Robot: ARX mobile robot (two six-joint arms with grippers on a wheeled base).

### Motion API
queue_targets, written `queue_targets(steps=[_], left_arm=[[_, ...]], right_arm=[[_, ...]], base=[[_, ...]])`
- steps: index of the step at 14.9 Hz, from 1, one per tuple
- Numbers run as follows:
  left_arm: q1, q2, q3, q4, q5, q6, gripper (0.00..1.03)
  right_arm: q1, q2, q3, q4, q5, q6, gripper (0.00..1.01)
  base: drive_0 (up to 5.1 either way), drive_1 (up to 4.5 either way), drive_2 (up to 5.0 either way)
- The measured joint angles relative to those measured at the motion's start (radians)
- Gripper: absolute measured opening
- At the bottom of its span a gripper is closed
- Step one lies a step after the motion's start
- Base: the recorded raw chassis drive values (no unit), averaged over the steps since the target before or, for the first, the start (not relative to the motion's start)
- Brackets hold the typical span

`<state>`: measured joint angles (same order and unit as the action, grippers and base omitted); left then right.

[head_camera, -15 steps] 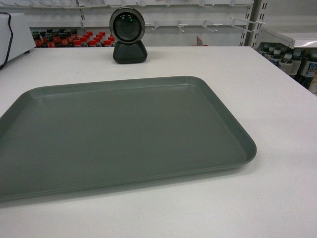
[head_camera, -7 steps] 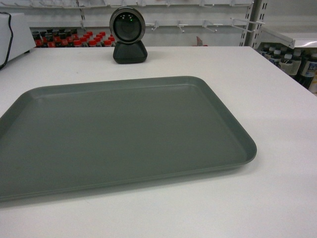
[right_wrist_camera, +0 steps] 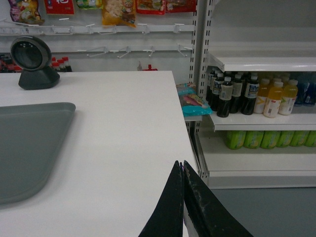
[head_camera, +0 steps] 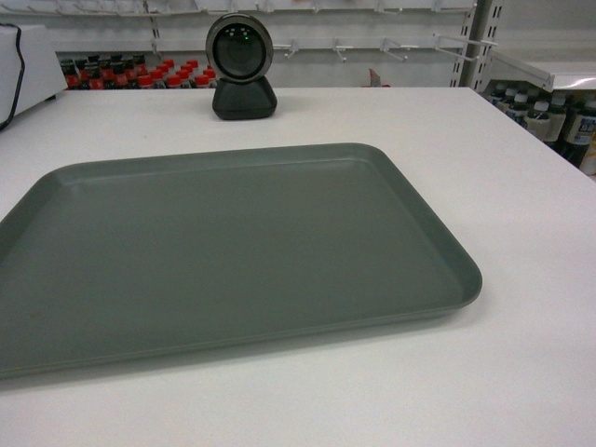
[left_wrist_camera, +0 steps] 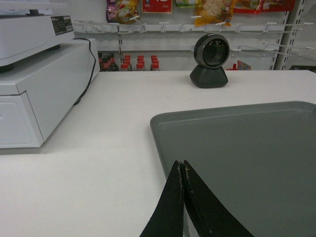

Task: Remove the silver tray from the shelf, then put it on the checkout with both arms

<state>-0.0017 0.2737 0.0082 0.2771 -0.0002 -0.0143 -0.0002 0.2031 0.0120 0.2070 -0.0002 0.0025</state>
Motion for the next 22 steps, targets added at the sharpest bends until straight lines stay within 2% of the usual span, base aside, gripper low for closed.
queue_targets(steps=[2,4,7,8,12,14,16,22], left_arm=[[0.000,-0.039,0.000,-0.044,0.000,0.000,0.02],[0.000,-0.074,0.000,-0.078,-0.002,0.000,0.02],[0.000,-0.128,0.002,-0.143,-0.001,0.000,0.02],[0.000,-0.232,0.001,-0.290,0.000,0.000,0.02],[0.001,-0.264,0.001,-0.280,-0.001,0.001,0.02],[0.001,-0.264,0.001,-0.280,0.000,0.000,0.18],[0.001,-0.264,0.001,-0.281,0.000,0.000,0.38],[0.001,-0.264,0.001,-0.280,0.000,0.001,1.00]], right_arm=[[0.000,-0.028,0.000,-0.032,0.000,0.000,0.02],[0.000,-0.183,0.001,-0.216,0.000,0.000,0.02],[0.000,-0.198,0.001,-0.214,0.000,0.000,0.02],[0.000,-0.199,0.001,-0.208,0.002,0.000,0.02],[0.000,-0.199,0.001,-0.210,0.000,0.000,0.02],[0.000,-0.199,0.001,-0.210,0.000,0.000,0.02],[0.000,-0.199,0.001,-0.210,0.000,0.000,0.19],[0.000,-0.199,0.001,-0.210,0.000,0.000,0.81]], base=[[0.0,0.00,0.0],[0.0,0.00,0.0],[0.0,0.00,0.0],[0.0,0.00,0.0],[0.0,0.00,0.0],[0.0,0.00,0.0],[0.0,0.00,0.0],[0.0,0.00,0.0]])
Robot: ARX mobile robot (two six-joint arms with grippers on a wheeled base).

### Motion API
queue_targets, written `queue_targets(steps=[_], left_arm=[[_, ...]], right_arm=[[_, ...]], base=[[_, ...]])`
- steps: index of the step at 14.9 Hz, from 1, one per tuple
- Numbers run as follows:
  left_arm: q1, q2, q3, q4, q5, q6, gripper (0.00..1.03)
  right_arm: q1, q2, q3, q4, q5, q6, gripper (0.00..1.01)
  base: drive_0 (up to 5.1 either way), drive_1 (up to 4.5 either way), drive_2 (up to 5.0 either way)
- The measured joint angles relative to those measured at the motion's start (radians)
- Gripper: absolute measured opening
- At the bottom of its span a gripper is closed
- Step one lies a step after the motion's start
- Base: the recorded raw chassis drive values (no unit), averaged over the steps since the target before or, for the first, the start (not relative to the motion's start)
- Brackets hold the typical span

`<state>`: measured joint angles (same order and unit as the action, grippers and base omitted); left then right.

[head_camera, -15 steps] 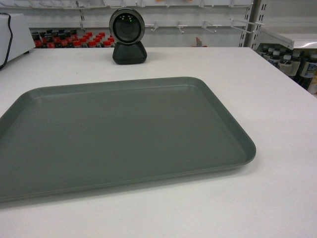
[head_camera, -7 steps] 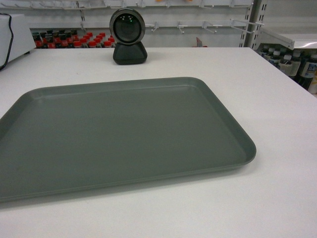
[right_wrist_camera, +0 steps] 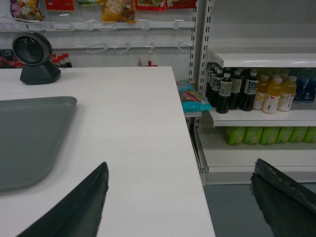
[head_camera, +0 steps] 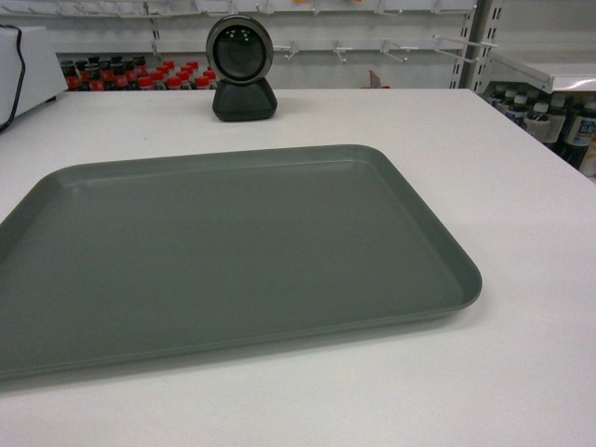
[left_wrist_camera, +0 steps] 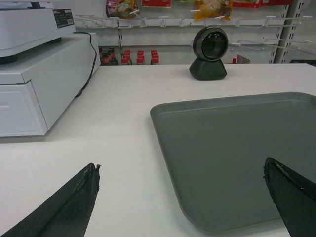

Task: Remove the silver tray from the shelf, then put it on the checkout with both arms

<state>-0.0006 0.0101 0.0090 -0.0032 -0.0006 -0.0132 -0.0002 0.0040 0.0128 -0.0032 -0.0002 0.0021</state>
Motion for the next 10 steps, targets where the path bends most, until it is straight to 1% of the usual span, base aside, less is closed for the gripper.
queue_targets(steps=[1,2,3,8,10], left_arm=[[0.000,0.000,0.000,0.000,0.000,0.001,0.98],[0.000,0.000,0.000,0.000,0.000,0.001,0.98],[0.000,0.000,0.000,0.000,0.000,0.001,0.98],[0.000,0.000,0.000,0.000,0.000,0.001,0.98],[0.000,0.000,0.000,-0.001,0.000,0.001,0.98]], right_arm=[[0.000,0.000,0.000,0.000,0.000,0.000,0.92],[0.000,0.000,0.000,0.000,0.000,0.000,1.00],[0.000,0.000,0.000,0.000,0.000,0.000,0.97],[0.000,0.000,0.000,-0.001,0.000,0.000,0.98],[0.000,0.000,0.000,0.000,0.000,0.000,0.98]], base=[[0.0,0.00,0.0],[0.0,0.00,0.0],[0.0,0.00,0.0],[0.0,0.00,0.0],[0.1,-4.11,4.3]])
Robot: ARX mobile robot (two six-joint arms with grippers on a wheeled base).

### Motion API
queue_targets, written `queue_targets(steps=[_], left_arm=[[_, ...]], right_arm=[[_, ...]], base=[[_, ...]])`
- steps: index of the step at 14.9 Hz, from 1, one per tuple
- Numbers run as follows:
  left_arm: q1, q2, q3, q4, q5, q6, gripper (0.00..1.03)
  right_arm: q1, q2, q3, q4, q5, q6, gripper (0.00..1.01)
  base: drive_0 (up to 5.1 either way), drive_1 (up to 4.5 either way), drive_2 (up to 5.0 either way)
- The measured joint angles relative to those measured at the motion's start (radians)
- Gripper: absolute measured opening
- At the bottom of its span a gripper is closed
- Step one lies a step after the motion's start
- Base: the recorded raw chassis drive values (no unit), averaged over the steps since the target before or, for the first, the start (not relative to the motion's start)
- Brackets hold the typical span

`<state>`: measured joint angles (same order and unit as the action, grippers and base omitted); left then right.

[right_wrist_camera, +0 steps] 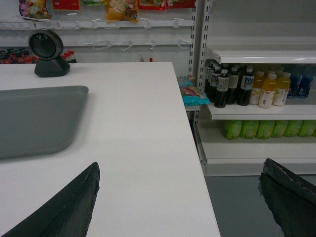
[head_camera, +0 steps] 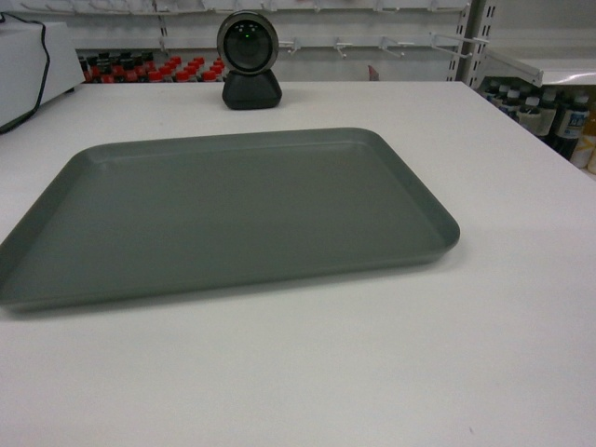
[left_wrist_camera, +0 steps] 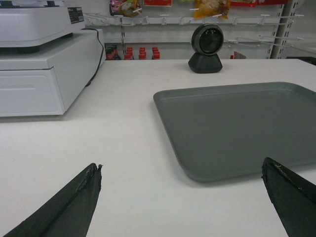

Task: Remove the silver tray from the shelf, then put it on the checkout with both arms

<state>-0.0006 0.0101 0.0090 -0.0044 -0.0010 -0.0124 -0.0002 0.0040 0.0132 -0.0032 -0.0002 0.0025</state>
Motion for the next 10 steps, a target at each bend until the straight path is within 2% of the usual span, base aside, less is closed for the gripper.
queue_targets(steps=[6,10], left_arm=[[0.000,0.000,0.000,0.000,0.001,0.000,0.98],[0.000,0.000,0.000,0.001,0.001,0.000,0.98]], right_arm=[[0.000,0.000,0.000,-0.002,0.000,0.000,0.98],[0.000,0.000,0.000,0.001,0.000,0.000,0.98]], base=[[0.0,-4.18,4.2],[0.0,0.00,0.0]])
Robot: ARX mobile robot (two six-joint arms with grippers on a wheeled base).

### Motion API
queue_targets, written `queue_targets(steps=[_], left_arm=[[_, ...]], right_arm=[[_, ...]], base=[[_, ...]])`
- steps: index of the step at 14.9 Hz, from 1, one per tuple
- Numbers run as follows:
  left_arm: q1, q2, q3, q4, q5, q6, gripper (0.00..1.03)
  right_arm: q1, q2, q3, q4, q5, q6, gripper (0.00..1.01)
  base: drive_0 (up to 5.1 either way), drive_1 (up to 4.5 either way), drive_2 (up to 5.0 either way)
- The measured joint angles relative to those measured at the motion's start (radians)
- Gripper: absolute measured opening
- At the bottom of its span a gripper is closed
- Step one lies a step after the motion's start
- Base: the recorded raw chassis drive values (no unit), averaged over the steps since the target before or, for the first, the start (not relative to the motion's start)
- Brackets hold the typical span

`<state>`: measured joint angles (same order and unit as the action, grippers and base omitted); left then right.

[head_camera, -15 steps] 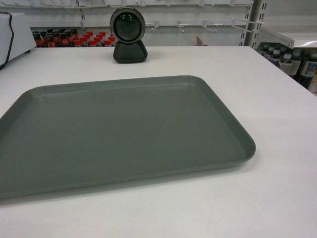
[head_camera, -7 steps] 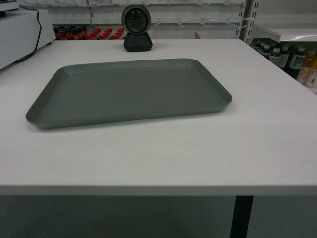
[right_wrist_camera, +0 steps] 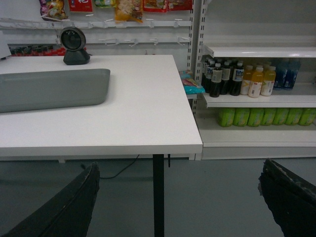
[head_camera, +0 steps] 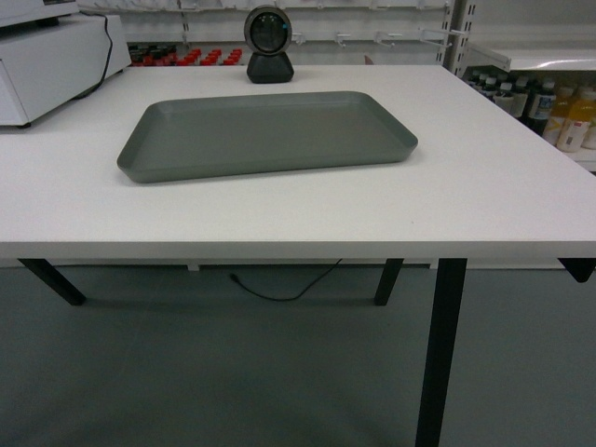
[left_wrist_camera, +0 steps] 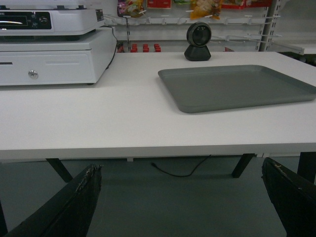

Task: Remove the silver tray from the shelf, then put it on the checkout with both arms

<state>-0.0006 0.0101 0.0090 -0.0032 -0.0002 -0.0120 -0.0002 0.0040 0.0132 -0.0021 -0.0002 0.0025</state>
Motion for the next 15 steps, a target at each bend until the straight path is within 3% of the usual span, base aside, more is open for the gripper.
queue_targets(steps=[15], left_arm=[[0.000,0.000,0.000,0.000,0.001,0.003,0.98]], right_arm=[[0.000,0.000,0.000,-0.001,0.000,-0.001,0.98]], base=[[0.0,0.00,0.0]])
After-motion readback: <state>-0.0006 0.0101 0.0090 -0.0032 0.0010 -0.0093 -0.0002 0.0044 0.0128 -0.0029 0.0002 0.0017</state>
